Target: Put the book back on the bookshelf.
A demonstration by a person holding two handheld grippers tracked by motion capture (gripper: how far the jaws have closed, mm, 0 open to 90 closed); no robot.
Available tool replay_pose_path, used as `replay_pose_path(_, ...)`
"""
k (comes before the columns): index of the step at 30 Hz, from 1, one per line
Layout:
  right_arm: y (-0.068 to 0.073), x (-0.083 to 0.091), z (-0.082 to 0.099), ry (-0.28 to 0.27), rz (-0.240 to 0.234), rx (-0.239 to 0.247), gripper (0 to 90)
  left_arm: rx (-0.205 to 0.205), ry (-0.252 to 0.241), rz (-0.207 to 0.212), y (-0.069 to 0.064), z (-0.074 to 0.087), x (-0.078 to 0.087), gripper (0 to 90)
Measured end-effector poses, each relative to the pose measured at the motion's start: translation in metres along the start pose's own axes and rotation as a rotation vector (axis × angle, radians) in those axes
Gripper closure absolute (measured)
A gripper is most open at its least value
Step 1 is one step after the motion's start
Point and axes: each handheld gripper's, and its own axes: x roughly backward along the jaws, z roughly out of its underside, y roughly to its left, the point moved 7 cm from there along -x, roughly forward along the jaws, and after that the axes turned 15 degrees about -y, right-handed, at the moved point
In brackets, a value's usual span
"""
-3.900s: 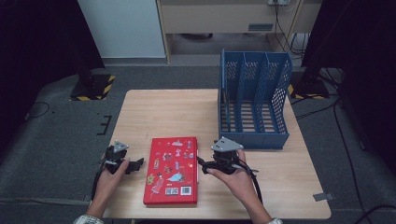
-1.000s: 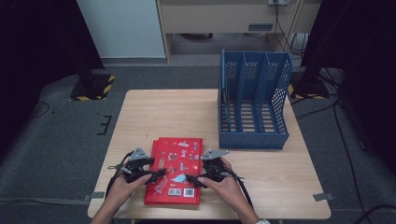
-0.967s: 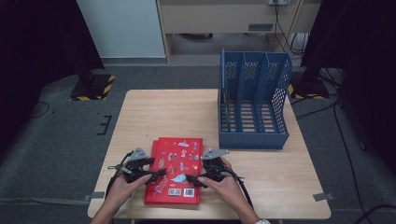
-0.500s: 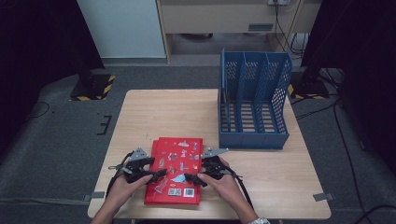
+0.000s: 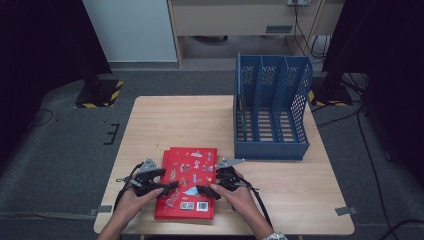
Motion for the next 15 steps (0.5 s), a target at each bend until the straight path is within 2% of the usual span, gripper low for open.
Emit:
replay_pose_path(9, -0.0016, 0.0022, -0.0037, 0.000, 0.014, -0.013, 8.7, 0.001, -0.005, 0.001, -0.0004, 0.0001, -0.0003, 18.5)
replay_pose_path(15, 0.0007, 0.0032, -0.0088, -0.002, 0.030, 0.012, 9.4, 0.024, -0.016, 0.003, 0.0003, 0.0000, 0.0008, 18.2)
